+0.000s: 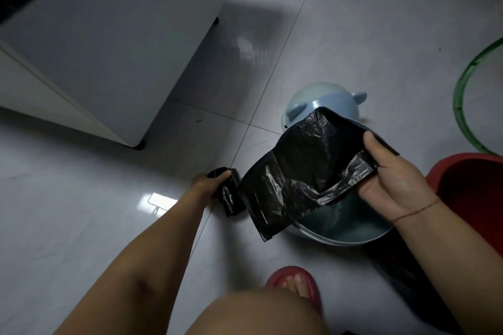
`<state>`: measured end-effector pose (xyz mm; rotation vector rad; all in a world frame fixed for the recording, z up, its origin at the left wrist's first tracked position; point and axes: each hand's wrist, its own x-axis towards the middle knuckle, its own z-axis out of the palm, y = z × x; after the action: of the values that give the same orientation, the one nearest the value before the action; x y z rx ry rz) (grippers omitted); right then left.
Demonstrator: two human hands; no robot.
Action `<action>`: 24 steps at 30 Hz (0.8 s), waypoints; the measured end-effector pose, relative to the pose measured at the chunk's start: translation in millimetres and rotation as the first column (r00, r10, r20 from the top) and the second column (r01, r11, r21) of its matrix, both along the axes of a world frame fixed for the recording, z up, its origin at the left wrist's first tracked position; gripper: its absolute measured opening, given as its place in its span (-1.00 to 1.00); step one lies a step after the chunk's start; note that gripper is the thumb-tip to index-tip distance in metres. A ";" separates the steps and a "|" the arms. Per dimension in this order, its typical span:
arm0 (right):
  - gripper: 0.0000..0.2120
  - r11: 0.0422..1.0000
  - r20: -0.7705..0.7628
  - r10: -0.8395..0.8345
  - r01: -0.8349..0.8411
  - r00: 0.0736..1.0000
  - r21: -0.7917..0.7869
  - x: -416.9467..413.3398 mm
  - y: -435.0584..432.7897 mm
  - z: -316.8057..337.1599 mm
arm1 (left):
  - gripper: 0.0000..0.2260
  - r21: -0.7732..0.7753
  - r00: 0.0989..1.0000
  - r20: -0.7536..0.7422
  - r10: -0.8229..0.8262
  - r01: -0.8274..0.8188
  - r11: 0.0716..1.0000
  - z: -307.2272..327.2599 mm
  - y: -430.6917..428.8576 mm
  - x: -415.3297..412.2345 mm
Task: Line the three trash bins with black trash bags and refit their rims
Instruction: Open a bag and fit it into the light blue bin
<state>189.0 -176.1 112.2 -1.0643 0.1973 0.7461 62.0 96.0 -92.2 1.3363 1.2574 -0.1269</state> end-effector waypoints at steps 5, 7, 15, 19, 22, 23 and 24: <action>-0.49 1.000 0.018 -0.004 0.004 1.000 0.013 -6.0 -1.6 9.5 | -0.26 0.354 0.965 -0.214 -0.152 0.222 0.908 21.6 5.5 2.6; -0.49 1.000 0.053 0.012 -0.014 0.999 0.022 -9.7 -3.5 21.6 | -0.36 0.445 0.979 -0.132 -0.158 0.201 0.872 56.3 1.2 10.6; -0.64 0.936 0.363 0.348 -0.340 0.865 -0.087 -37.6 -16.8 114.2 | -0.30 -0.155 0.782 0.430 -0.451 0.556 0.817 269.3 -40.4 30.9; -0.67 0.825 0.491 0.564 -0.475 0.664 -0.306 -62.6 -34.5 159.0 | -0.12 -0.380 0.728 0.471 -0.499 0.678 0.630 341.3 -74.1 21.4; -0.70 0.731 0.492 0.681 -0.543 0.543 -0.413 -81.6 -51.6 176.8 | -0.34 -0.375 0.759 0.480 -0.439 0.630 0.680 359.0 -102.0 12.8; -0.67 0.697 0.479 0.716 -0.553 0.508 -0.457 -87.1 -57.0 177.9 | -0.47 -0.364 0.782 0.498 -0.375 0.581 0.728 360.1 -110.1 11.0; -0.63 0.664 0.460 0.747 -0.555 0.480 -0.500 -92.4 -62.0 177.5 | -0.60 -0.358 0.795 0.526 -0.304 0.531 0.768 361.1 -118.2 9.1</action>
<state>96.6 -238.1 289.7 -1.6564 -0.7944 1.0138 71.1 -22.2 268.9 1.0926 0.4581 -0.4192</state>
